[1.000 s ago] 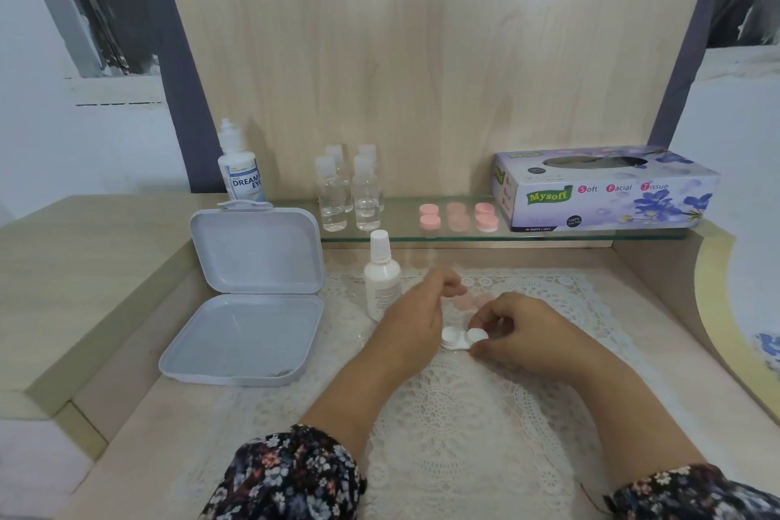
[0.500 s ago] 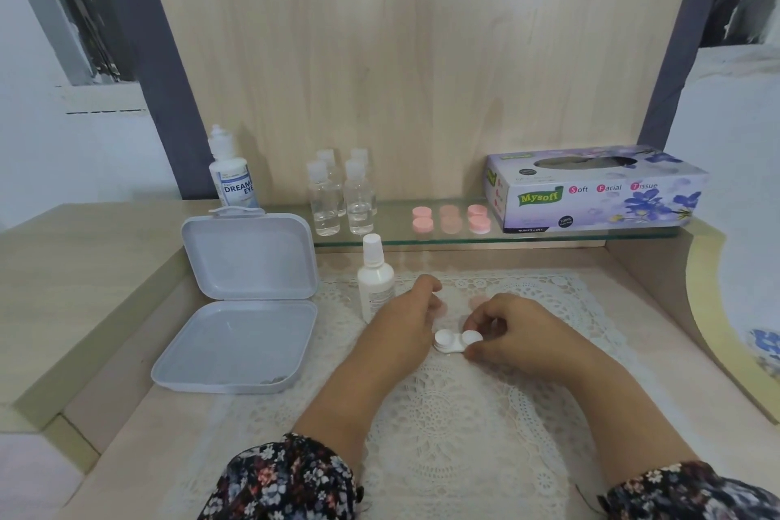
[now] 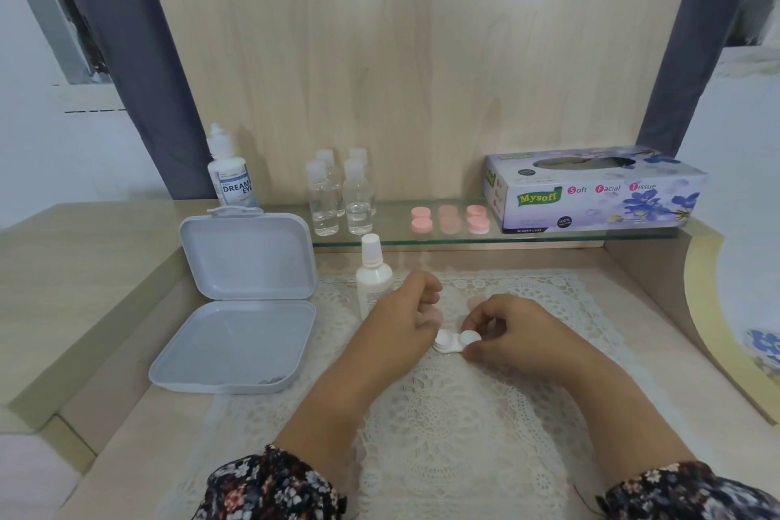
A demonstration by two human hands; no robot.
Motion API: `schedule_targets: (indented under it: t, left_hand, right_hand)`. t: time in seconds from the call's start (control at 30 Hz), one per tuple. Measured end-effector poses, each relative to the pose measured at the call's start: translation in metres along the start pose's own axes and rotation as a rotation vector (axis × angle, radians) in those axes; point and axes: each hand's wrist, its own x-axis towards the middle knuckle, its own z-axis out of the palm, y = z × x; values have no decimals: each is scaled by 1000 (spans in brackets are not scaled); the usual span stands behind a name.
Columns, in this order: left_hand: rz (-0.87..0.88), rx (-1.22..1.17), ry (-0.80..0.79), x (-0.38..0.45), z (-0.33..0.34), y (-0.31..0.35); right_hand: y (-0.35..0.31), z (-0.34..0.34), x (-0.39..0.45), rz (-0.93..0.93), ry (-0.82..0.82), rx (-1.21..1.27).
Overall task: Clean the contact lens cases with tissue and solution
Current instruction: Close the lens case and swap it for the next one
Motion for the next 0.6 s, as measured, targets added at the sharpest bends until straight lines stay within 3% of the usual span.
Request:
schedule_targets:
  t: [0.2, 0.6]
  left_hand:
    - [-17, 42, -85, -5, 1, 7]
    - [51, 218, -102, -5, 6, 5]
  right_hand:
    - [0, 0, 0, 3, 0, 13]
    - [-3, -1, -2, 12, 5, 0]
